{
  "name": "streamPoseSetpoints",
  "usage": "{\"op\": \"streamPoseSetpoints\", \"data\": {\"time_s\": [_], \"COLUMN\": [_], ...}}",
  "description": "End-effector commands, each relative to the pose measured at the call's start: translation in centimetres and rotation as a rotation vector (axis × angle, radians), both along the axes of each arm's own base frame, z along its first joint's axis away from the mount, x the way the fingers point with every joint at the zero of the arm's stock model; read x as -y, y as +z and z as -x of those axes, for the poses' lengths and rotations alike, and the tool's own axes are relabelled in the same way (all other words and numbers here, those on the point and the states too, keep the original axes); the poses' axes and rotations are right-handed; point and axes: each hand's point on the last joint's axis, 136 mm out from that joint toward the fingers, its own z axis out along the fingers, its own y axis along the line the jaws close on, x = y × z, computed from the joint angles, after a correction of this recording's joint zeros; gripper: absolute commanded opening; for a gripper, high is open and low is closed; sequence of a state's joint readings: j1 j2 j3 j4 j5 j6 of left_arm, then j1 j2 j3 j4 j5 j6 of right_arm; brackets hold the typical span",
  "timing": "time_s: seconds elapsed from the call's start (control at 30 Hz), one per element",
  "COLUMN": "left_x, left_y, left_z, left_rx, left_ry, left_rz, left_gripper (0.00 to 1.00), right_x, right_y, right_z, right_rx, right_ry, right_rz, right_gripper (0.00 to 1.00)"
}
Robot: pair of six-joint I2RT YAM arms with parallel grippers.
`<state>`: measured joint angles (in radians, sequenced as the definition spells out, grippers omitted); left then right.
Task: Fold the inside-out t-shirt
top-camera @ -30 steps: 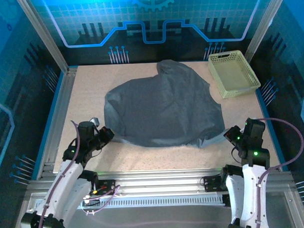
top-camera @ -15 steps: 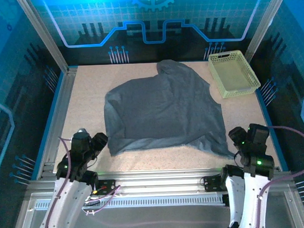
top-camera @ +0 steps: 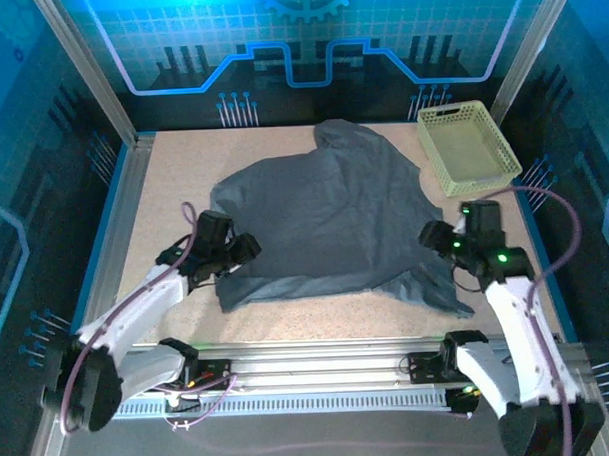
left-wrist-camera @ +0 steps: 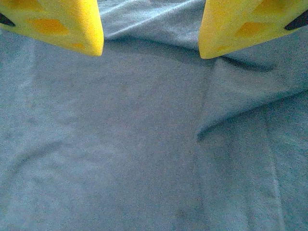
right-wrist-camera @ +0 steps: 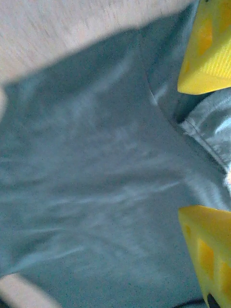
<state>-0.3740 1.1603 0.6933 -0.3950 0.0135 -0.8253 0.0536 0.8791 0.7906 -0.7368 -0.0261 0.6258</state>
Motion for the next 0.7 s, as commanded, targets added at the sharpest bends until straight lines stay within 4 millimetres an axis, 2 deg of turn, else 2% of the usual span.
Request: {"op": "streamPoseSetpoints", "data": {"time_s": [0.0,0.17,0.37,0.47,0.6,0.67], "left_x": [2.0,2.0,-0.1,-1.3,-2.3,-2.7], "left_y": [-0.3,-4.2,-6.8,-7.5,-7.6,-7.5], "left_z": [-2.2,-1.9,0.8,2.0,3.1,3.4], "left_rx": [0.015,-0.106,-0.166,-0.176,-0.170,-0.167], "left_ry": [-0.057,-0.056,0.002,0.039,0.065,0.074], "left_rz": [0.017,-0.021,-0.077,-0.099,-0.119,-0.130], "left_gripper": [0.59,0.59,0.59,0.59,0.59,0.59], "right_x": [-2.9,-4.5,-3.8,-3.6,-4.2,-5.1], "right_y": [-2.4,-7.3,-11.7,-13.3,-14.1,-14.0], "right_z": [-1.8,-3.2,-2.1,-1.2,0.2,1.2], "right_rx": [-0.032,-0.176,-0.318,-0.368,-0.404,-0.418], "right_ry": [0.124,0.149,0.135,0.138,0.172,0.207], "right_rz": [0.043,0.063,0.154,0.165,0.148,0.129], "right_gripper": [0.64,0.64,0.64,0.64,0.64,0.54]}}
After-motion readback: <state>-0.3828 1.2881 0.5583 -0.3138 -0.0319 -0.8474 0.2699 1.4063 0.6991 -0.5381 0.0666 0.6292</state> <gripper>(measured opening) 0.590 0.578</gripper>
